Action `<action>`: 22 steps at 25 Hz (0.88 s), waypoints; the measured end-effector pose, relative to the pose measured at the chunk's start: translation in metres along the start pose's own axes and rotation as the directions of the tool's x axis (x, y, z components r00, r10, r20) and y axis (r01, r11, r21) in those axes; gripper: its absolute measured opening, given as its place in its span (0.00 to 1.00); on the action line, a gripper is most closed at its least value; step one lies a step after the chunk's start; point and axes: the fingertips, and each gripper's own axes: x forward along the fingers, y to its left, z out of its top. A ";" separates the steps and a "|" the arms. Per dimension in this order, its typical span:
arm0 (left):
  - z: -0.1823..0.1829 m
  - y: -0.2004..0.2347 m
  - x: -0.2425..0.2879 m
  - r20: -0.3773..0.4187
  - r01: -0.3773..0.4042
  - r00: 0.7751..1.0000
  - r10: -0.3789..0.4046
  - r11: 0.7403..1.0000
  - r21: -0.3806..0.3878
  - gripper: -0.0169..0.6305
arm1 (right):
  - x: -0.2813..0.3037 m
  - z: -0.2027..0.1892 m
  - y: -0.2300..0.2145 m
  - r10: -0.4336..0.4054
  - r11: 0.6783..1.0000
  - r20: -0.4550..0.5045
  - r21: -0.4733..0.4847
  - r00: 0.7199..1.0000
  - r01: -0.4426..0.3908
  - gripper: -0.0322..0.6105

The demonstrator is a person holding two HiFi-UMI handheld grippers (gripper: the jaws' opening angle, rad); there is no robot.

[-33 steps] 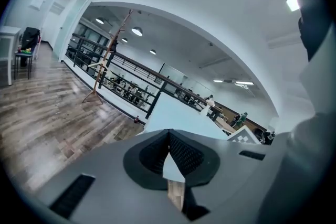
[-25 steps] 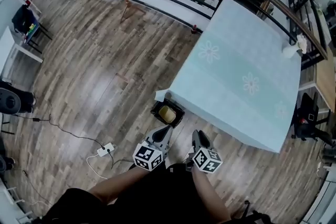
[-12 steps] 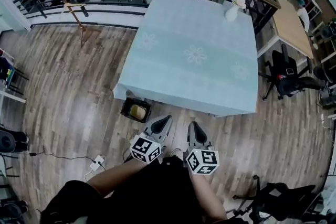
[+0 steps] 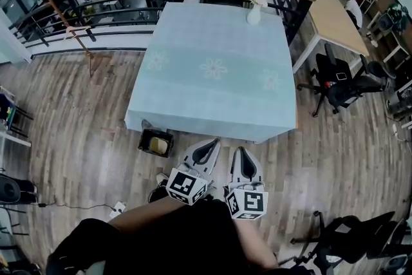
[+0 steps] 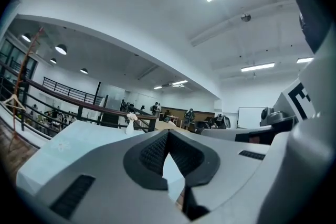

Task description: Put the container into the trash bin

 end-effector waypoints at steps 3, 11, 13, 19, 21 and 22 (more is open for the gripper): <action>0.012 -0.018 0.005 0.043 0.026 0.999 -0.026 1.000 0.000 0.04 | -0.009 0.014 -0.009 -0.029 0.998 0.045 -0.053 0.999 0.031 0.10; 0.017 -0.045 0.007 0.082 0.055 0.995 -0.059 0.997 0.052 0.04 | -0.022 0.015 -0.019 -0.031 0.996 0.066 -0.077 0.997 0.036 0.10; 0.014 -0.047 0.006 0.082 0.045 0.995 -0.049 0.998 0.049 0.04 | -0.024 0.012 -0.020 -0.024 0.996 0.065 -0.086 0.998 0.030 0.10; 0.013 -0.045 0.000 0.089 0.008 0.996 -0.013 0.998 0.067 0.04 | -0.021 0.010 -0.013 0.019 0.996 0.057 -0.093 0.998 -0.014 0.10; 0.011 -0.041 -0.004 0.094 -0.011 0.996 0.005 0.998 0.064 0.04 | -0.019 0.008 -0.007 0.036 0.995 0.055 -0.096 0.998 -0.031 0.10; 0.011 -0.038 -0.005 0.095 -0.021 0.995 0.015 0.998 0.055 0.04 | -0.017 0.007 -0.004 0.044 0.995 0.052 -0.097 0.998 -0.039 0.10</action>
